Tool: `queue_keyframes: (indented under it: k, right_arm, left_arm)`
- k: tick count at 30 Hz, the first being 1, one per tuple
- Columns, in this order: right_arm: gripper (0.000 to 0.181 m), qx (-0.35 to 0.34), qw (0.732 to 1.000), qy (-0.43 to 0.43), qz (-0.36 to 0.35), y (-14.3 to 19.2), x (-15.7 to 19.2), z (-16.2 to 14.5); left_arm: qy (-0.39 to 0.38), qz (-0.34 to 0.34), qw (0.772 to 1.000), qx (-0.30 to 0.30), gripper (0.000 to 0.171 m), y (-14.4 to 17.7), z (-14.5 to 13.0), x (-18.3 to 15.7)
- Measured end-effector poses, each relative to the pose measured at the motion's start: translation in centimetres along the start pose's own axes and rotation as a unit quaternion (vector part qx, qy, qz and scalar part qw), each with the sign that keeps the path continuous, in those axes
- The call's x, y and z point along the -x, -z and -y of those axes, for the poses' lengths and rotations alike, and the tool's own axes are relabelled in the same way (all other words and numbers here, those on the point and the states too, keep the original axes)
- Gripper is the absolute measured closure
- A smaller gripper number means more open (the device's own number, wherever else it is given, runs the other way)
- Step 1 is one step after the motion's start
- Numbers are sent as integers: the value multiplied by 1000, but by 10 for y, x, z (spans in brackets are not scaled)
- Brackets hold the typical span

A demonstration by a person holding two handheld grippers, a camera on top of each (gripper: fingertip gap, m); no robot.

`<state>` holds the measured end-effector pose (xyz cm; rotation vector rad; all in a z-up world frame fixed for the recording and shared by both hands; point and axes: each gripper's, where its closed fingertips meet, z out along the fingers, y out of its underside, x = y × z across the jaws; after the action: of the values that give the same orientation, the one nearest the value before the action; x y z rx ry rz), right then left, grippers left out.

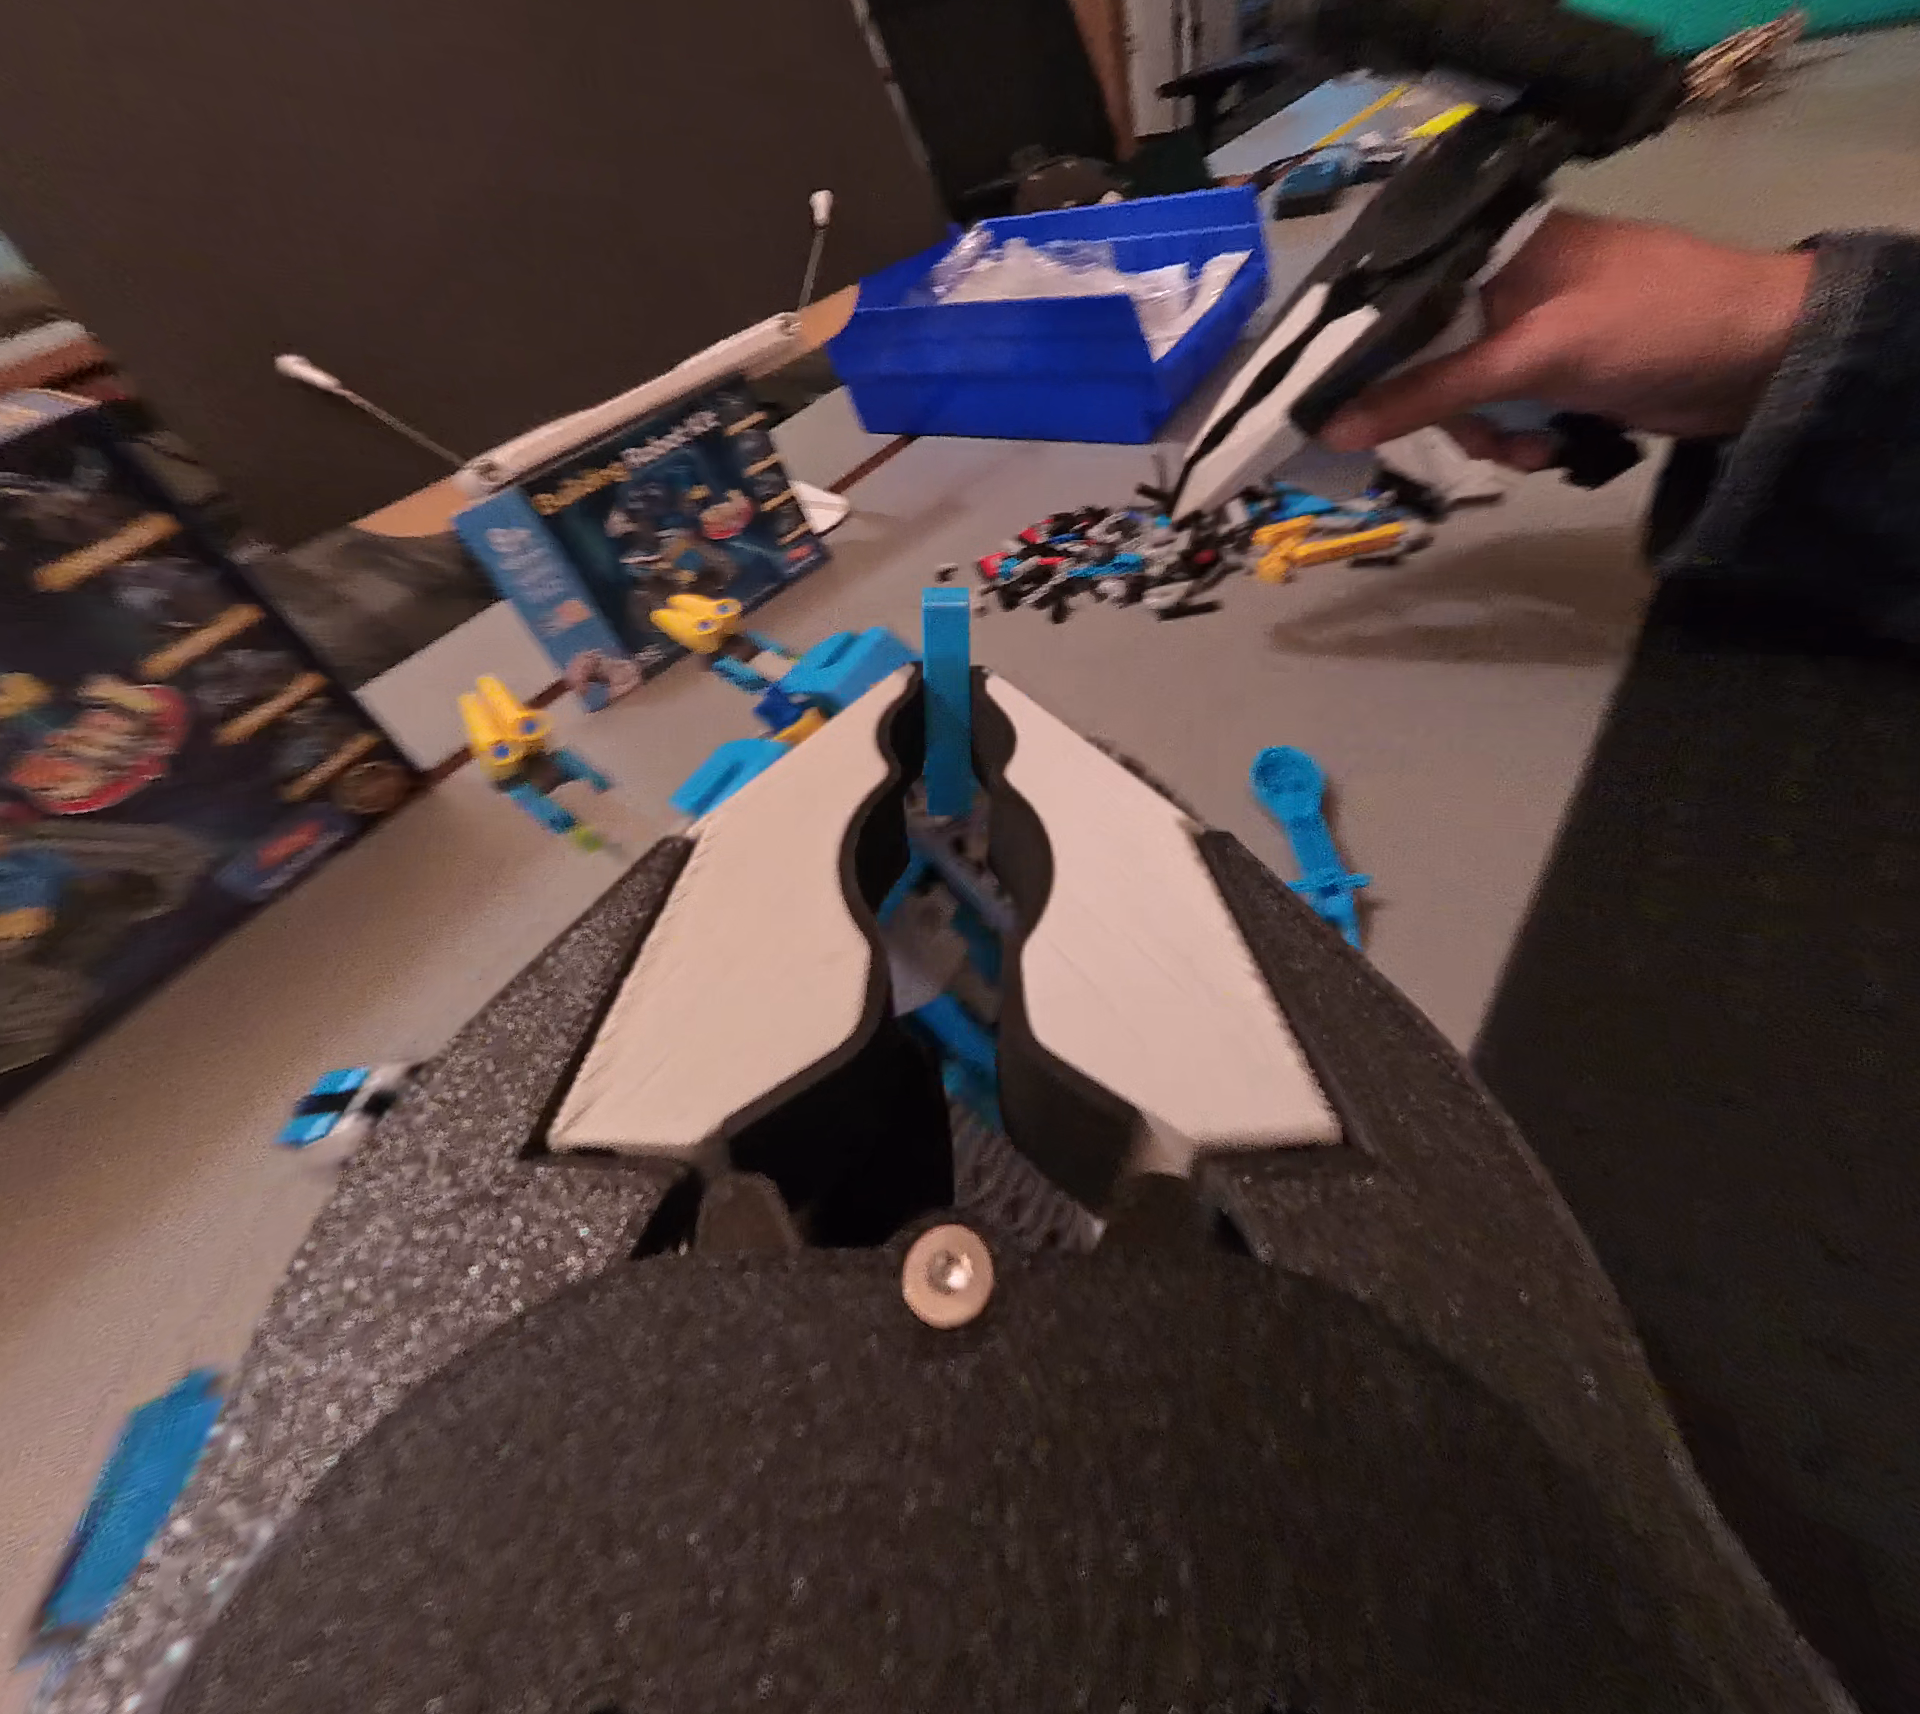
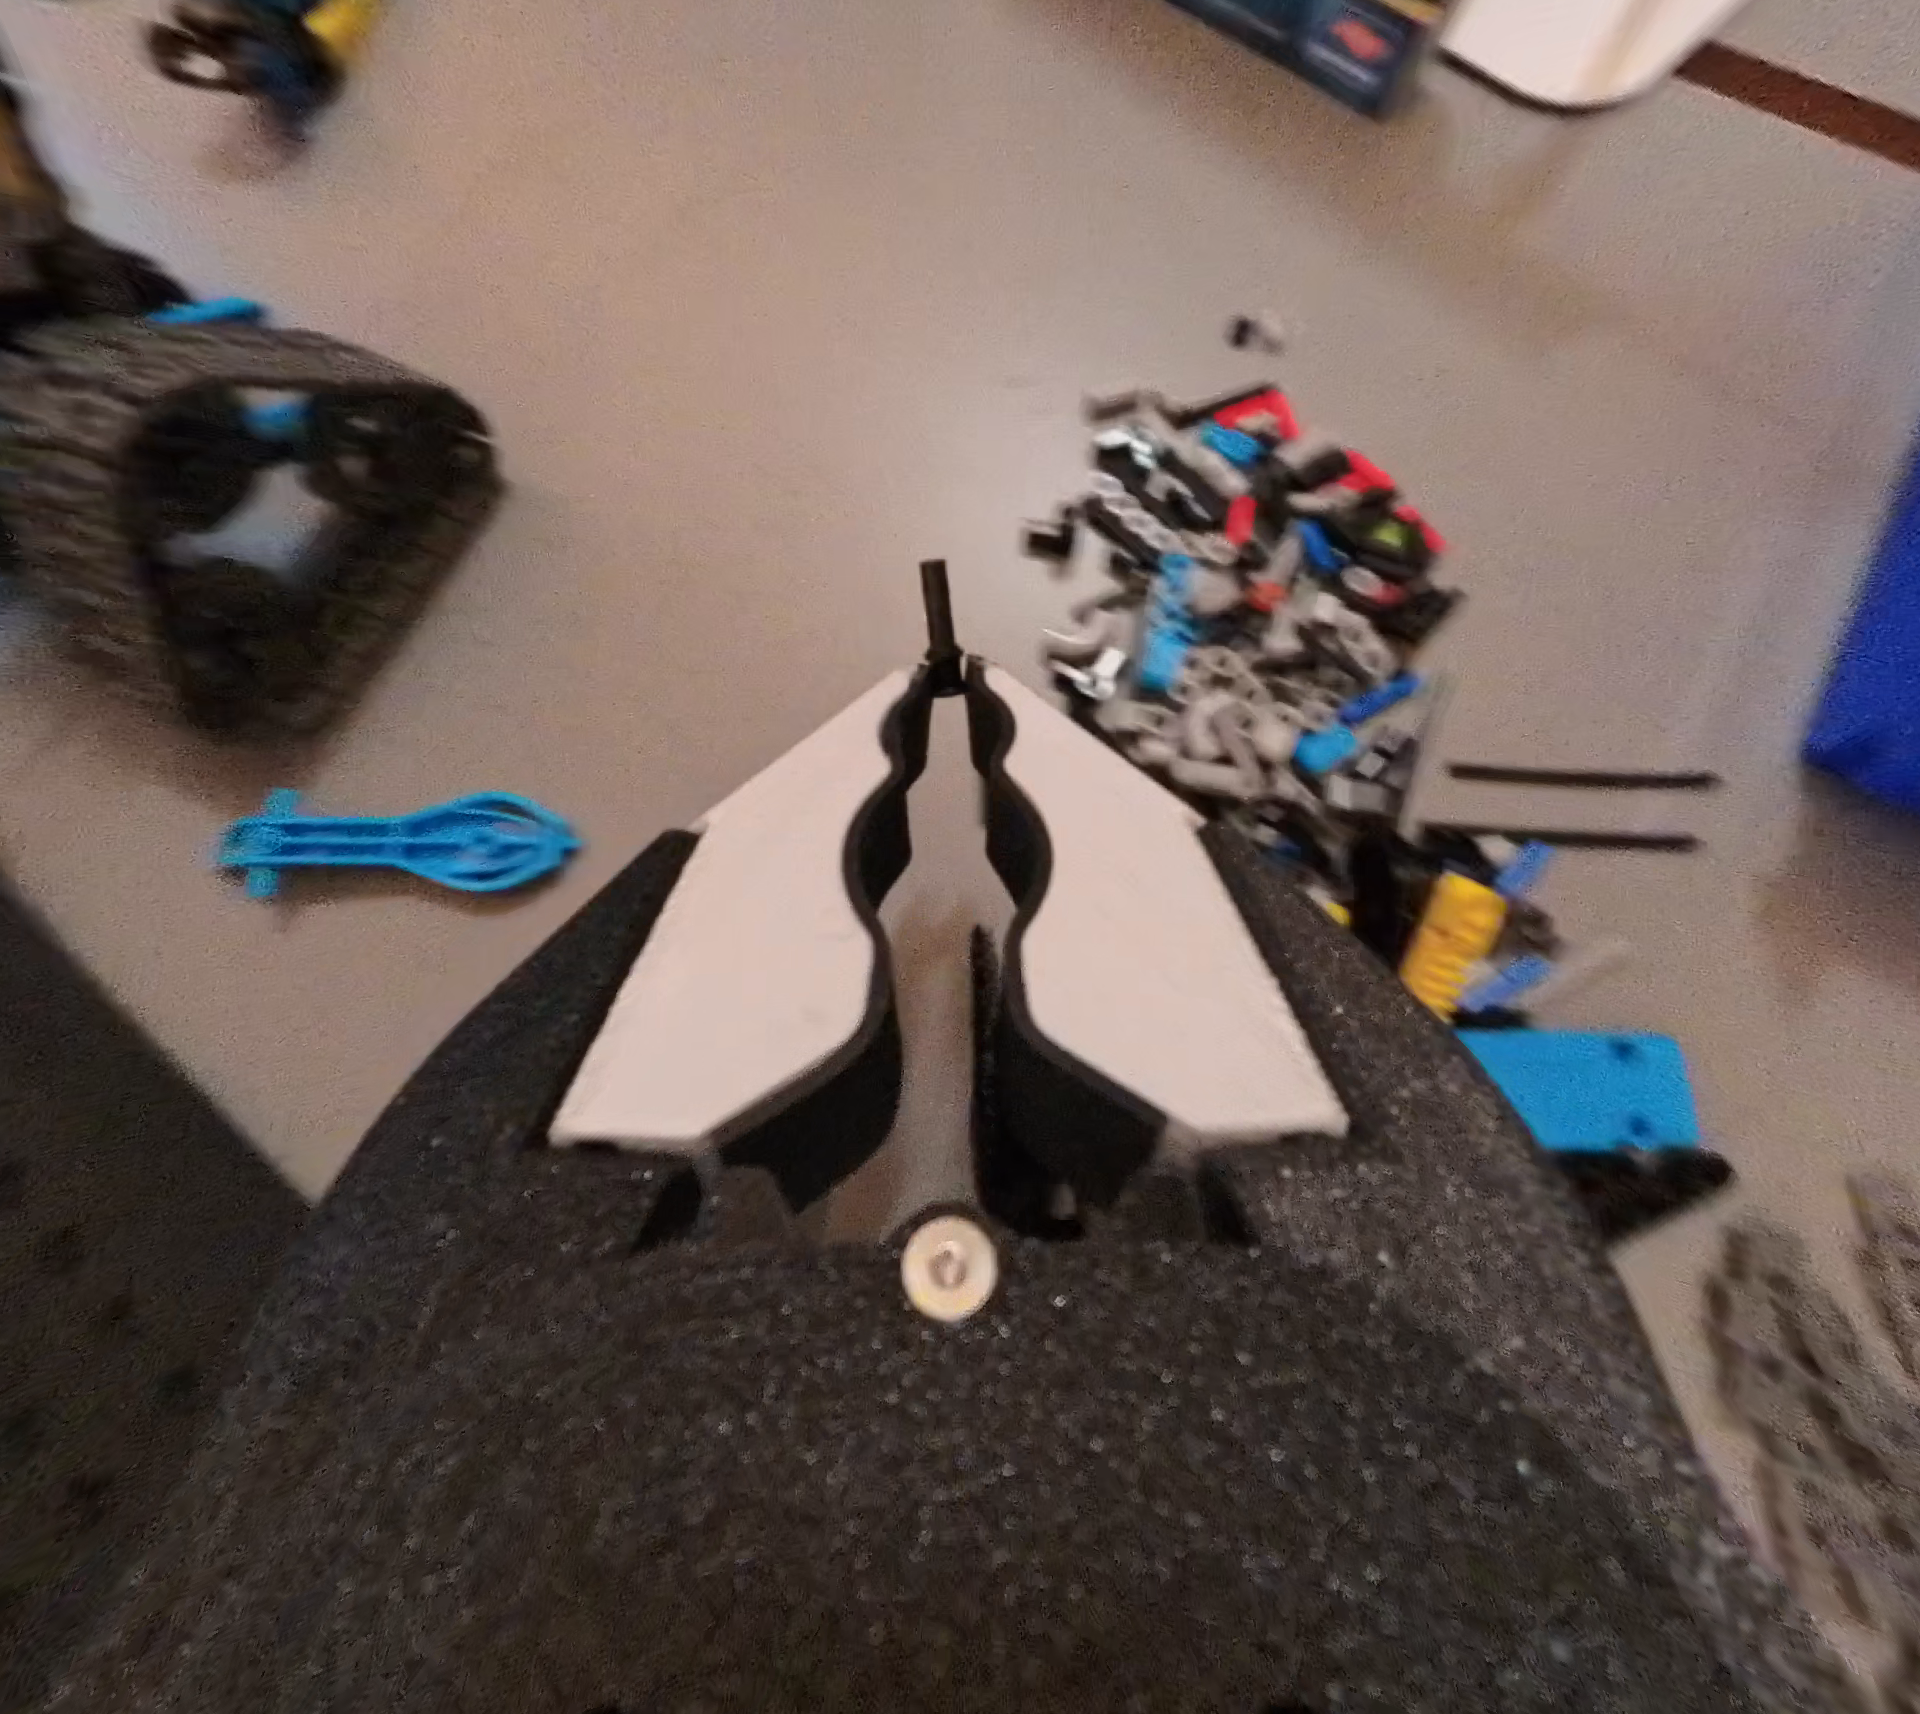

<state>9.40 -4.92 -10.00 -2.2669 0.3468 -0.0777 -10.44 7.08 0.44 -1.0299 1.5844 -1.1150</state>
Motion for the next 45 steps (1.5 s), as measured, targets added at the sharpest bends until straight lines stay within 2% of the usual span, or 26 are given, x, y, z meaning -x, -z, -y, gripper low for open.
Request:
queue_keyframes:
  k: [3, 4, 6, 7, 9, 11, 12, 14, 16, 17, 18, 20, 23, 24, 25, 29, 30, 31, 33, 35, 37, 39, 40, 42, 45]
  right_arm:
    - [176, 63, 995, -13, -75, 0, -59, -39]
    - [164, 75, 993, -11, -88, -1, -69, -47]
    - [158, 58, 992, 1, -111, 2, -75, -47]
    - [156, 25, 992, 16, -123, 7, -73, -36]
    - [153, -66, 987, 81, -118, 18, -46, -4]
    - [148, -173, 966, 178, -76, 33, 16, 34]
    - [129, -203, 953, 224, -36, 39, 59, 44]
    - [120, -244, 926, 286, 21, 47, 135, 57]
    - [111, -265, 900, 345, 24, 49, 186, 64]
    - [114, -279, 887, 369, 9, 51, 199, 69]
    - [117, -283, 879, 384, 6, 50, 209, 72]
    - [118, -268, 880, 391, 20, 44, 221, 73]
    - [118, -239, 885, 399, 0, 30, 212, 72]
    - [125, -236, 887, 396, 7, 28, 213, 72]
    - [140, -238, 889, 391, 6, 28, 212, 73]
    - [142, -236, 893, 382, 18, 31, 212, 74]
    - [141, -228, 895, 384, 2, 30, 204, 74]
    - [141, -216, 896, 388, -21, 28, 192, 73]
    - [141, -190, 908, 368, -68, 26, 149, 69]
    - [141, -132, 936, 304, -119, 18, 80, 54]
    - [141, -56, 956, 221, -184, 11, -1, 24]
    - [141, -4, 970, 133, -205, 8, -56, -10]
    - [141, 15, 973, 99, -206, 6, -74, -25]
    - [141, 27, 978, 53, -201, 4, -91, -42]
    - [139, 10, 982, 13, -190, 6, -98, -46]
  left_arm:
    - [32, -55, 998, 9, 165, -14, 0, -26]
    - [51, -77, 996, 10, 165, -19, 1, -34]
    - [104, -109, 988, 11, 165, -25, 4, -44]
    - [130, -122, 984, 13, 165, -28, 5, -46]
    - [177, -149, 973, 16, 165, -31, 7, -50]
    - [225, -182, 957, 15, 165, -33, 13, -56]
    - [256, -196, 946, 15, 165, -34, 15, -57]
    - [322, -210, 923, 23, 165, -37, 17, -56]
    - [373, -228, 898, 44, 165, -38, 13, -59]
    - [386, -241, 889, 54, 165, -38, 11, -62]
    - [388, -243, 887, 65, 165, -38, 7, -63]
    - [371, -229, 896, 81, 165, -38, -1, -61]
    - [380, -236, 891, 74, 165, -34, 2, -62]
    - [377, -235, 893, 75, 165, -34, 2, -62]
    - [374, -234, 894, 77, 166, -33, 1, -63]
    - [379, -248, 889, 69, 165, -30, 3, -64]
    - [376, -248, 891, 64, 162, -28, 4, -62]
    - [370, -240, 896, 53, 151, -26, 6, -58]
    - [341, -209, 916, 37, 142, -17, 6, -42]
    - [284, -157, 946, 11, 140, -5, 5, -19]
    - [220, -72, 973, -15, 140, 11, -1, 14]
    - [185, 1, 982, -39, 141, 27, -6, 44]
    - [181, 19, 982, -43, 141, 32, -10, 54]
    - [194, 13, 980, -37, 141, 33, -20, 60]
    - [216, -21, 975, -37, 138, 27, -28, 57]
